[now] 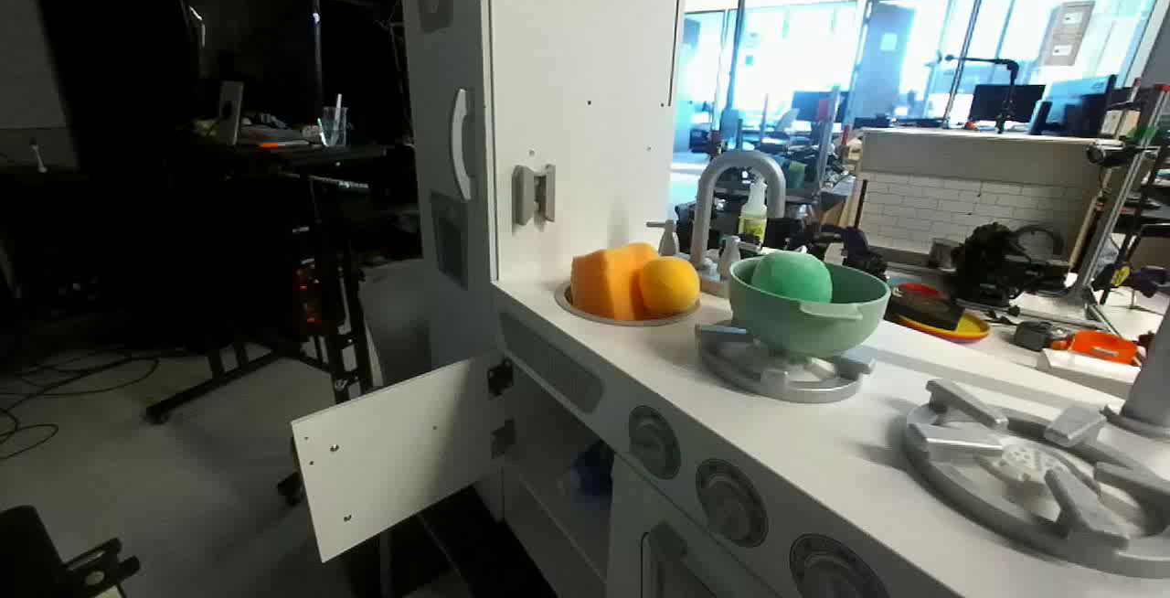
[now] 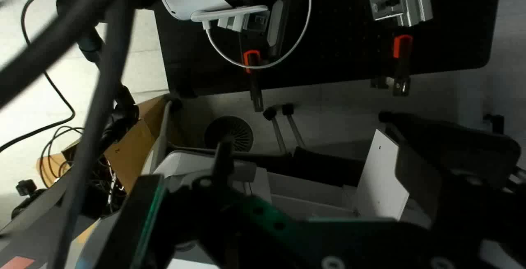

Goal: Open the cabinet and put the yellow objects in the bottom drawer

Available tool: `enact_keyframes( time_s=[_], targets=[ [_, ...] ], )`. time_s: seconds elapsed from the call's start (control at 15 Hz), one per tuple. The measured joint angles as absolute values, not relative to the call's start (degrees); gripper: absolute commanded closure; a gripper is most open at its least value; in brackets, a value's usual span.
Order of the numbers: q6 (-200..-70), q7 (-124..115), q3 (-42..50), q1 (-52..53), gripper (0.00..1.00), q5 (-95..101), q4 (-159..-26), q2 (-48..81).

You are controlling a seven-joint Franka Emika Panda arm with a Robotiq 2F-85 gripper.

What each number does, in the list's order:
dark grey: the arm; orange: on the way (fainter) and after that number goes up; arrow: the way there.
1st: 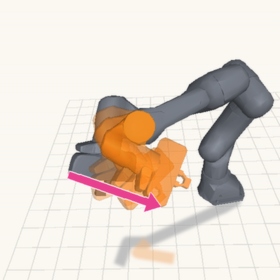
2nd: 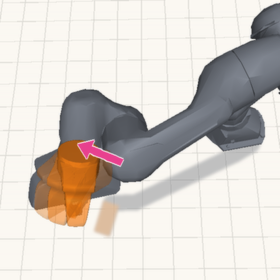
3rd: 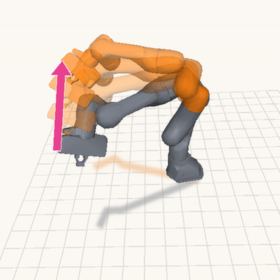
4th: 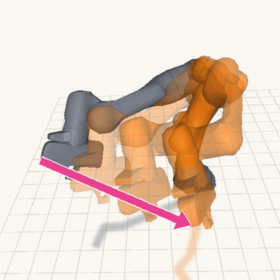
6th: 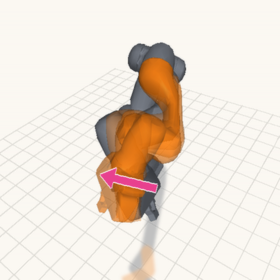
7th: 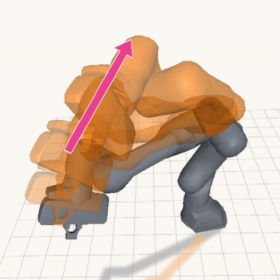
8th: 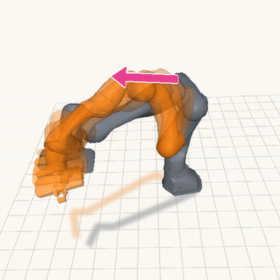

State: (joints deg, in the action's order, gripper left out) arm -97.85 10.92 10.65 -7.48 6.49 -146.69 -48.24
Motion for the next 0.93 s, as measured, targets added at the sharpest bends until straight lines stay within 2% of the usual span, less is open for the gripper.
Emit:
enact_keyframes(
  time_s=[0.6,0.93],
  targets=[
    [-98.21,10.19,9.9,-6.62,0.0,5.92,-146.75,-47.62],
    [-102.37,2.05,3.56,-2.54,0.0,0.76,-143.22,-41.09]
  ],
)
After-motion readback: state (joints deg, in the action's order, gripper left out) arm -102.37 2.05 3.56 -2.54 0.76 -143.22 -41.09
